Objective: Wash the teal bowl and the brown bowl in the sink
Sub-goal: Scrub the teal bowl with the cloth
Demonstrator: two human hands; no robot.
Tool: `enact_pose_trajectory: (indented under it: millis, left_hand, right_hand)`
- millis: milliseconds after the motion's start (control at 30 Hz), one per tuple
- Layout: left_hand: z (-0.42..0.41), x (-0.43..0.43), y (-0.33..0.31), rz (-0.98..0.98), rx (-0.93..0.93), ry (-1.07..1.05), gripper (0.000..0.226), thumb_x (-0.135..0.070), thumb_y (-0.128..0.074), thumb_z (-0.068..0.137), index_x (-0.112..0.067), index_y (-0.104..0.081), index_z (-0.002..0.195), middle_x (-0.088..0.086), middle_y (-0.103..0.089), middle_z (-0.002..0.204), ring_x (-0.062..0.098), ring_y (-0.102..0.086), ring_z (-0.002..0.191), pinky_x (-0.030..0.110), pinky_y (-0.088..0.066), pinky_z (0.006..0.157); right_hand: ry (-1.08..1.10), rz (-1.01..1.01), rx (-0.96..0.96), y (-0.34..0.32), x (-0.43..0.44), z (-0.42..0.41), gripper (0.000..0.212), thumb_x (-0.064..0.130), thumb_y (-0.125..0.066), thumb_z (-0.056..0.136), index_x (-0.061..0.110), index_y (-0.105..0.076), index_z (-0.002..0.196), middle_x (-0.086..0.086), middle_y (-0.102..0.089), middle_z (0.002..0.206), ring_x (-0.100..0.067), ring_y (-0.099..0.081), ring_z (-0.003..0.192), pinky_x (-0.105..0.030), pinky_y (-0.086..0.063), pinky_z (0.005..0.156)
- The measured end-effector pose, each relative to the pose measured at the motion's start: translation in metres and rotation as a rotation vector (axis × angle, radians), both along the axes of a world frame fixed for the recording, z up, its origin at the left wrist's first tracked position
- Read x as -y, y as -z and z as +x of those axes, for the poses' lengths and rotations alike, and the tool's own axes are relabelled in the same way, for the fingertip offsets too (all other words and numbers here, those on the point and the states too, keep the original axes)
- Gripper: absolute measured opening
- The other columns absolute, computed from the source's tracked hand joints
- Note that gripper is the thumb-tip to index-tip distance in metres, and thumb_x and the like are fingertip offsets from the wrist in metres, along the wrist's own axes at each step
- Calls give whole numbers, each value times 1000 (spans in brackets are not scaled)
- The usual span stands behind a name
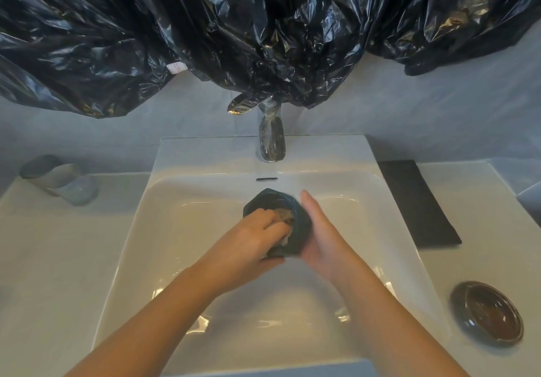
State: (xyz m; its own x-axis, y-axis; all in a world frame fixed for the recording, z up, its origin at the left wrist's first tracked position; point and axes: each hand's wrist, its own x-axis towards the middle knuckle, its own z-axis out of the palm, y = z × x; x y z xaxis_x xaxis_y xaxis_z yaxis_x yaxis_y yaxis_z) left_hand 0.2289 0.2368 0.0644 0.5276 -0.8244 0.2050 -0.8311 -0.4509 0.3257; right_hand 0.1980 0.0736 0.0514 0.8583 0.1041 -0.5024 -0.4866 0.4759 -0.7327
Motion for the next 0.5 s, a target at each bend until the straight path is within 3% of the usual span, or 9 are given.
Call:
enact_pose_trajectory:
  millis: [67, 133, 200, 300, 333, 400, 433, 500]
  left_hand:
    - [-1, 3, -4, -75, -60, 16, 34, -31, -76, 78, -16, -55, 100, -1, -53, 101, 13, -45, 88, 28, -47, 70]
    - [-4, 5, -10, -98, -132, 40, 42, -41, -70, 82, -20, -51, 113, -3, -51, 112, 12, -48, 97, 26, -47, 79]
    - [-2, 1, -14, -126, -208, 32, 55, -49, -64, 84, -23, -42, 127, -7, -48, 126, 8, -47, 112, 22, -40, 98]
    - [8, -11, -11, -37, -78, -40, 59, -54, -51, 90, -21, -37, 137, -8, -53, 132, 4, -47, 122, 33, -11, 120]
    - [11, -13, -9, 3, -38, -61, 56, -52, -45, 93, -20, -39, 138, -7, -58, 128, 5, -51, 118, 33, -6, 120]
    - [14, -13, 0, -28, -36, -92, 51, -48, -38, 94, -18, -51, 132, -5, -67, 116, 7, -52, 109, 17, -5, 116]
    - [14, -10, 3, -100, -95, -139, 49, -48, -36, 92, -18, -58, 124, -7, -68, 109, 9, -49, 105, 8, -14, 109]
    - [11, -2, 7, -265, -338, -308, 45, -56, -35, 85, -28, -65, 102, -10, -67, 92, 9, -48, 90, 12, -34, 84]
  right_hand:
    - [-67, 292, -19, 3, 7, -2, 63, 64, -49, 86, 16, -70, 121, -14, -69, 121, -32, -63, 113, -56, -40, 108]
    - [-110, 429, -6, 9, 10, -1, 63, 59, -71, 72, 14, -73, 116, -15, -70, 118, -32, -64, 110, -53, -35, 109]
    - [-113, 470, 44, 15, 10, 0, 65, 50, -85, 61, 14, -73, 114, -15, -70, 116, -32, -66, 107, -51, -39, 103]
    - [-76, 427, 36, 20, 10, 3, 56, 54, -73, 70, 20, -72, 115, -15, -69, 118, -35, -63, 107, -52, -46, 91]
    - [-57, 406, 14, 20, 10, 4, 52, 55, -63, 77, 21, -71, 115, -15, -69, 117, -36, -62, 106, -52, -48, 88]
    - [-32, 341, 17, 18, 7, 7, 47, 51, -51, 86, 23, -66, 120, -14, -68, 116, -33, -63, 99, -52, -49, 85]
    - [-17, 321, 48, 17, 3, 8, 43, 48, -49, 89, 24, -63, 123, -13, -67, 115, -31, -64, 97, -53, -48, 86]
    - [23, 305, 114, 19, -4, 8, 43, 45, -51, 88, 25, -59, 126, -10, -68, 113, -28, -67, 95, -52, -49, 85]
